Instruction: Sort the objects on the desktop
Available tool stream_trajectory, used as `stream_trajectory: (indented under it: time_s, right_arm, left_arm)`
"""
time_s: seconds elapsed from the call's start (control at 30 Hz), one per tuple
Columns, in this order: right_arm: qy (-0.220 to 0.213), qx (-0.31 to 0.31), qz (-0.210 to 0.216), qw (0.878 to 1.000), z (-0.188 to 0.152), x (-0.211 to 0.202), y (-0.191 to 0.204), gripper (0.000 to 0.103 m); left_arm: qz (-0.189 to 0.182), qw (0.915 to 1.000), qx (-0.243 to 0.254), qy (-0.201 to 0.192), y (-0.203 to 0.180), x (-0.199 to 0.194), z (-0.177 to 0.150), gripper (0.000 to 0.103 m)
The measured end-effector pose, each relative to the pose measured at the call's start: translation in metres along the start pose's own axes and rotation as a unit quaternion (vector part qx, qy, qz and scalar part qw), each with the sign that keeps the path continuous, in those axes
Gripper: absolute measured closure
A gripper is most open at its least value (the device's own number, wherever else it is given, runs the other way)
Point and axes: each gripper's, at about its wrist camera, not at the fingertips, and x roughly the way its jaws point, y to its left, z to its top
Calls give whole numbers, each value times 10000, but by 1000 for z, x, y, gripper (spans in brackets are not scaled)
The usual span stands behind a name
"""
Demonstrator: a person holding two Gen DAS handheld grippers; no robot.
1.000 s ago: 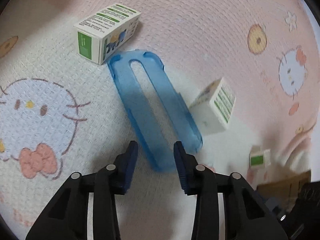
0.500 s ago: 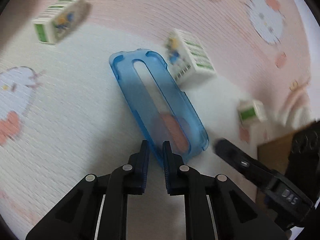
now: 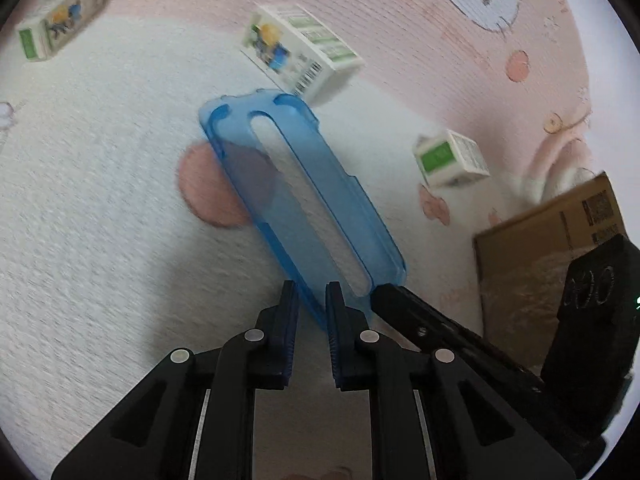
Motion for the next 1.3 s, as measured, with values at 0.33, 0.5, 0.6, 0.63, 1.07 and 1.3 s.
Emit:
stream_trajectory:
  time_s: [0.33,0.5,0.6,0.63,1.07,1.3]
  right_arm:
    - [-31,-849,-1068,9906,-11,-11,2,90]
    - [16,-530,-864,9949,-10,-17,-8,90]
    - [44,-498,-890,9948,-10,-15,-4,90]
    - [71,-488,-864,9950,-10,-14,-4,90]
    - [128,-415,-778,9960,0,-5,-1,89]
    - [162,-555,-631,9963,4,-6,1,89]
  left_arm:
    - [387,9980,425,-275,-7,-19,10,87]
    - [1024,9878,945,-696,-3,-33,30,75]
    - [1134,9856,994,-768,7,-32,50,64]
    - [1115,9865,914,-778,11,-31,59,61]
    - [730,9920,977,-325,22,12,110,44]
    - [431,9906,1297,-56,10,5,72,53]
